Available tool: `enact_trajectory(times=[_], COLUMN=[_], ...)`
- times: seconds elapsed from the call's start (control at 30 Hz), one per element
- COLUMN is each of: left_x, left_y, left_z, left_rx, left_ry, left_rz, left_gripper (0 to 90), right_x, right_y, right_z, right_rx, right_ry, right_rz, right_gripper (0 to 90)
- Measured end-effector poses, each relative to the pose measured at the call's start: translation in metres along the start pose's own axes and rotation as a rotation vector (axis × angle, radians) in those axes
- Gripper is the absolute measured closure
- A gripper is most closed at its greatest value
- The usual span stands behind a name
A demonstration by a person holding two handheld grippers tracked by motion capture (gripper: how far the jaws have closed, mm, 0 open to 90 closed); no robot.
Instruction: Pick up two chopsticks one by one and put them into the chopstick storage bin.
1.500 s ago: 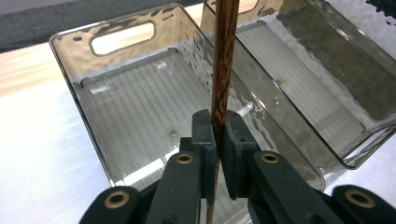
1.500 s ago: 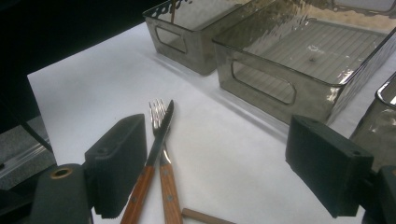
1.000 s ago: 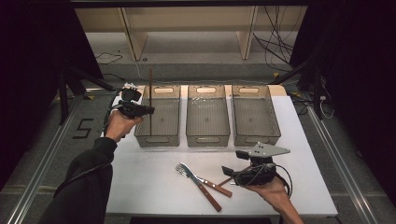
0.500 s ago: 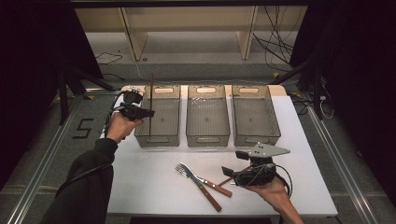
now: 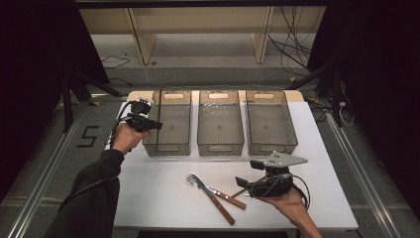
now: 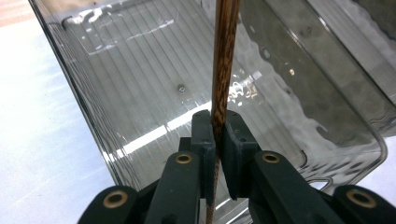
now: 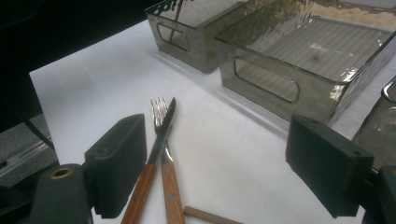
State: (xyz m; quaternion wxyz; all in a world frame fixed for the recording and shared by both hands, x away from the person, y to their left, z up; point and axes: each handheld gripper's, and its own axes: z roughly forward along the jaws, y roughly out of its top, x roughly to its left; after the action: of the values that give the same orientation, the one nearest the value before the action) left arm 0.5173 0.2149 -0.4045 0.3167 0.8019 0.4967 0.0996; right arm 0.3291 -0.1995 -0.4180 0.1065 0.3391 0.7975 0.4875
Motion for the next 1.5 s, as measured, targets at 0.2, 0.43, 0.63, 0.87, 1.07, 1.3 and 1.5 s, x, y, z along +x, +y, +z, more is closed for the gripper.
enact_trajectory(times=[0.2, 0.43, 0.63, 0.87, 1.07, 1.3, 1.5], left_x=[0.002, 0.0, -0.007, -0.021, -0.038, -0.058, -0.072], left_y=[0.002, 0.003, 0.0, -0.013, -0.031, -0.059, -0.079], left_z=[0.002, -0.002, -0.016, -0.043, -0.057, -0.061, -0.06], left_rx=[0.007, -0.046, -0.089, -0.188, -0.24, -0.276, -0.298], left_ry=[0.002, 0.044, 0.016, -0.054, -0.083, -0.133, -0.174], left_rz=[-0.038, -0.062, -0.064, -0.063, -0.042, -0.018, 0.011], left_gripper=[67.7, 33.4, 23.8, 20.3, 18.4, 16.6, 15.7], right_x=[0.0, 0.0, -0.003, -0.013, -0.024, -0.038, -0.046], right_y=[0.0, 0.0, 0.001, 0.005, 0.015, 0.022, 0.028], right_z=[0.0, 0.0, -0.001, -0.004, -0.004, 0.002, 0.007], right_rx=[0.002, 0.0, 0.002, 0.043, 0.101, 0.216, 0.328], right_ry=[0.0, 0.001, -0.001, -0.003, 0.001, -0.009, -0.026], right_rz=[0.001, 0.002, -0.001, -0.019, -0.054, -0.11, -0.173], right_gripper=[21.3, 21.3, 21.3, 21.8, 22.4, 23.9, 23.4])
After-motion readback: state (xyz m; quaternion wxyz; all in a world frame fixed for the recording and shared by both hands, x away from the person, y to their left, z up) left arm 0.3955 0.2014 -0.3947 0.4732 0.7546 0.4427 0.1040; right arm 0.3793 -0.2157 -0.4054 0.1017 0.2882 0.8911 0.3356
